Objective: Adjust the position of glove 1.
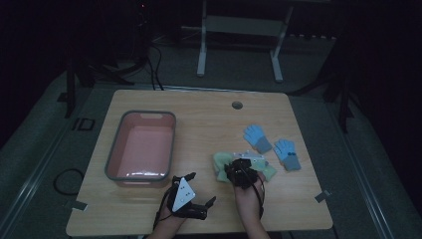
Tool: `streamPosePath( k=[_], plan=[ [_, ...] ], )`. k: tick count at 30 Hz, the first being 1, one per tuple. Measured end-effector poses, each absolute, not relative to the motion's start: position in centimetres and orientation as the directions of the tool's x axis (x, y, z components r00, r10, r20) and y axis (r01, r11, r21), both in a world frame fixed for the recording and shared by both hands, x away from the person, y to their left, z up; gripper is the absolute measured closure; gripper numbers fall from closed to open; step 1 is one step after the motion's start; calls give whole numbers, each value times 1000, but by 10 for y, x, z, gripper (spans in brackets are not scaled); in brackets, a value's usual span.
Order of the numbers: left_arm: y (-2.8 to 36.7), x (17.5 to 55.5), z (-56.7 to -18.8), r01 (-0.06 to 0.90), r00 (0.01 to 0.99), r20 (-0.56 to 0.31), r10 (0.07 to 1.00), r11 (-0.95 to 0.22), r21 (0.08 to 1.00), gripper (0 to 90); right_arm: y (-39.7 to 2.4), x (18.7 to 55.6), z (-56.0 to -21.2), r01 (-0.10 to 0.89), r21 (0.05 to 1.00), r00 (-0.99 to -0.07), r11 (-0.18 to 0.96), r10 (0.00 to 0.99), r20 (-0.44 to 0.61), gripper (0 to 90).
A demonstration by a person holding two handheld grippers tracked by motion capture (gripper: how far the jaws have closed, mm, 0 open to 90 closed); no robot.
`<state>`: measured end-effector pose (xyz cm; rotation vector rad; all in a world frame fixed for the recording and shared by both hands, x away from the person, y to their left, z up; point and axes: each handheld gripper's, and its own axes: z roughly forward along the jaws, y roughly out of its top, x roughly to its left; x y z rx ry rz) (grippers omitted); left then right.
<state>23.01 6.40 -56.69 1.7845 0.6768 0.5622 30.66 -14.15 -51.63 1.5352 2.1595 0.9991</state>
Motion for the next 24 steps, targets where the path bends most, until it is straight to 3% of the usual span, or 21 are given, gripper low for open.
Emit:
streamPosePath(
  k=[5,10,15,24],
  plan=[
    [64,230,-567,171,726,47,686,-246,954,10,-141,307,-533,716,679,-344,161,928,144,820],
    [64,230,-567,171,726,47,686,-246,954,10,-136,309,-546,721,668,-350,183,928,124,739],
    [64,230,-567,171,727,48,685,-248,954,10,-135,309,-539,705,676,-373,213,922,99,622],
    [64,230,-567,171,729,46,683,-246,954,10,-147,318,-512,648,703,-447,294,894,37,579]
  ],
)
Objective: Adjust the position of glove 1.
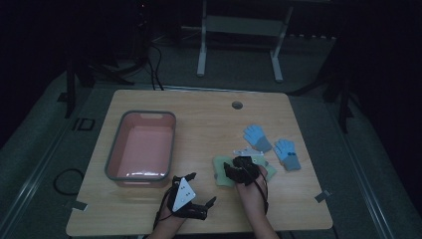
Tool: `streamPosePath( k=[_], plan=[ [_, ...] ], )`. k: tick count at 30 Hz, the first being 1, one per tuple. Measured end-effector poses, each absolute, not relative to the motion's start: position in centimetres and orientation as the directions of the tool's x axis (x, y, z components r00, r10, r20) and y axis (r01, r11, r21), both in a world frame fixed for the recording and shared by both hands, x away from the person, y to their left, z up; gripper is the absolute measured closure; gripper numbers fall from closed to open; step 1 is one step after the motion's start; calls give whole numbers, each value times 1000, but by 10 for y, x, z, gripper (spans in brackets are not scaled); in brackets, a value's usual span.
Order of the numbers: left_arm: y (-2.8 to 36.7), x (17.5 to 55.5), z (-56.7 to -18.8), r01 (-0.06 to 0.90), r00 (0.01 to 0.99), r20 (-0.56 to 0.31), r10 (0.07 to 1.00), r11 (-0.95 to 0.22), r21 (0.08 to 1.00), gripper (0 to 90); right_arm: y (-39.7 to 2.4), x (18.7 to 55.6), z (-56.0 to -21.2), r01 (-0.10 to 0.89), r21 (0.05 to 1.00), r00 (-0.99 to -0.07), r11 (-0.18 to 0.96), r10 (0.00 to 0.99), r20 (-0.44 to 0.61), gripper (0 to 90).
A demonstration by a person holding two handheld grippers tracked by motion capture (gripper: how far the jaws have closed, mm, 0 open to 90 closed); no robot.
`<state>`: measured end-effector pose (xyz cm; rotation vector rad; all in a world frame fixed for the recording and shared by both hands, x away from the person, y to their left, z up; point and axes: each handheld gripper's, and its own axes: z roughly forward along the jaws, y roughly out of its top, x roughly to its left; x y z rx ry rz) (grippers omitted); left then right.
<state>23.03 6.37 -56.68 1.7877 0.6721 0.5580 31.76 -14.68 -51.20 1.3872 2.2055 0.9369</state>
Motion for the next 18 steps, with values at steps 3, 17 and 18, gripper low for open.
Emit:
streamPosePath(
  k=[3,17,18],
  plan=[
    [64,230,-567,169,730,48,682,-248,954,10,-148,324,-506,633,699,-492,334,870,30,574],
    [63,230,-567,167,731,50,681,-249,954,10,-189,345,-483,502,717,-667,484,745,-35,564],
    [63,230,-567,168,731,50,681,-250,954,10,-193,346,-483,491,717,-686,494,727,-31,564]
  ],
)
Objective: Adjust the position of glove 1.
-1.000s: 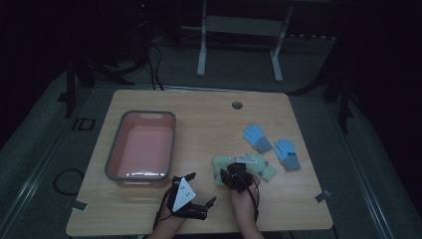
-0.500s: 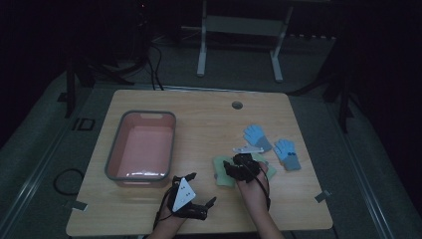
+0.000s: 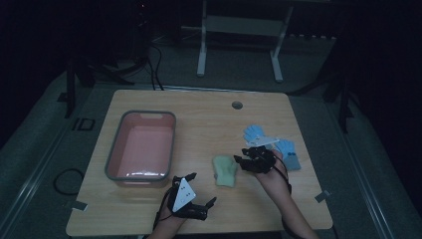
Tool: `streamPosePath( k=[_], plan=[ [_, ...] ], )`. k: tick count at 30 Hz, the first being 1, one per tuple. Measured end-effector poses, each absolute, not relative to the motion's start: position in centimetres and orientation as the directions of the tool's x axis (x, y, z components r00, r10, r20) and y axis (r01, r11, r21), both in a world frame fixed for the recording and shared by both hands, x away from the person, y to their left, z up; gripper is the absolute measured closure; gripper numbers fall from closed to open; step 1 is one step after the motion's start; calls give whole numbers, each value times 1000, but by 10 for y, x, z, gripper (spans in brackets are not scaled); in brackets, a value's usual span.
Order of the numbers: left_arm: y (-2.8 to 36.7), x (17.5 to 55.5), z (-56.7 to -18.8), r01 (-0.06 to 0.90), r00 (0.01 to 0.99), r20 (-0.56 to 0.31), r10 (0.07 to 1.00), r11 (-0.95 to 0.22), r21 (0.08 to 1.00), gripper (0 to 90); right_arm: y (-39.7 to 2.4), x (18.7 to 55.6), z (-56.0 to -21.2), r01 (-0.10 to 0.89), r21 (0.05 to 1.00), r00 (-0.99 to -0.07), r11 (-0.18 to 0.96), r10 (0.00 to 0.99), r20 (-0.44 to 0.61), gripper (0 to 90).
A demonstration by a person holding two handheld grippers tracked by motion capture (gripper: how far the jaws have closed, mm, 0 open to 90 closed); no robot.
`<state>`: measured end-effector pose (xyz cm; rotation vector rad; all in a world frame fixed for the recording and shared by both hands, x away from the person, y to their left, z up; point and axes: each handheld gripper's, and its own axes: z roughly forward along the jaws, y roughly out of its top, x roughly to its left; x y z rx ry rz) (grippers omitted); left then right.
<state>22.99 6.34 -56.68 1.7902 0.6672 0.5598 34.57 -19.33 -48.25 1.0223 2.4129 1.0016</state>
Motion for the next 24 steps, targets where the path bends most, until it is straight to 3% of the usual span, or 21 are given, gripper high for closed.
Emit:
streamPosePath(
  k=[15,24],
  plan=[
    [63,230,-567,169,730,48,681,-248,954,10,-269,363,-490,421,697,-767,581,638,-69,585],
    [64,230,-567,173,730,45,682,-247,953,10,-280,374,-521,430,651,-801,625,597,-46,576]
  ],
)
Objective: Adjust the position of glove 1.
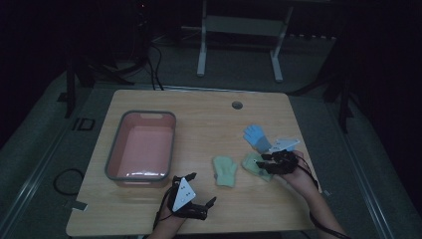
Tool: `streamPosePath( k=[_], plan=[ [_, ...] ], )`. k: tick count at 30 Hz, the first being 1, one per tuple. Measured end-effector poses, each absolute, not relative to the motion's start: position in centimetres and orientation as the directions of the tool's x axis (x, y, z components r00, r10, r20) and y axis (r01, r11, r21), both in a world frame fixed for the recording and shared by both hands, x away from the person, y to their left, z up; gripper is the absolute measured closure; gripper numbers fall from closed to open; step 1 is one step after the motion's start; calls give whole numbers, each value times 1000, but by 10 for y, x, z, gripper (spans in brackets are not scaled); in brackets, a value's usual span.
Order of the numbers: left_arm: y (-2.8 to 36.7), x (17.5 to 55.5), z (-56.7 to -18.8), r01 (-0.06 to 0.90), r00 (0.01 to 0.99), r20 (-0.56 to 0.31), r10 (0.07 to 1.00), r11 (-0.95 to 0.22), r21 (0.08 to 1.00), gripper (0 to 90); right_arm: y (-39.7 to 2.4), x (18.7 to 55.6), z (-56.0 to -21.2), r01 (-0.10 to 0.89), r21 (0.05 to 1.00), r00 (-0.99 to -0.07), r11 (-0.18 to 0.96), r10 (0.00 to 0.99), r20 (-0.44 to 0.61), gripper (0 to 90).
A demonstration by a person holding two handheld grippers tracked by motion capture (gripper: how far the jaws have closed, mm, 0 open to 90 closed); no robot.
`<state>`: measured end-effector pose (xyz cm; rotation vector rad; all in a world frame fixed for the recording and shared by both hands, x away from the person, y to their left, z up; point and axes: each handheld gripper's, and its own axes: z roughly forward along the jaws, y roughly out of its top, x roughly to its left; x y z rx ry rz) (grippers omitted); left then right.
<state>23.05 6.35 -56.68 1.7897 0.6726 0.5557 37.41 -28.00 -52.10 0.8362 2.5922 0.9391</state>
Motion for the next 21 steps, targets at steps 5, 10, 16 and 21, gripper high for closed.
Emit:
streamPosePath(
  k=[5,10,16,21],
  plan=[
    [63,229,-567,162,729,57,682,-253,954,10,-280,379,-540,410,637,-825,653,563,-46,558],
    [63,230,-567,171,730,47,682,-249,953,10,-278,375,-542,414,643,-823,644,567,-38,756],
    [63,230,-567,170,729,49,683,-249,953,10,-269,368,-539,465,621,-778,630,626,-52,831],
    [63,230,-567,170,730,47,682,-249,954,10,-264,361,-523,515,620,-731,593,681,-43,845]
  ],
)
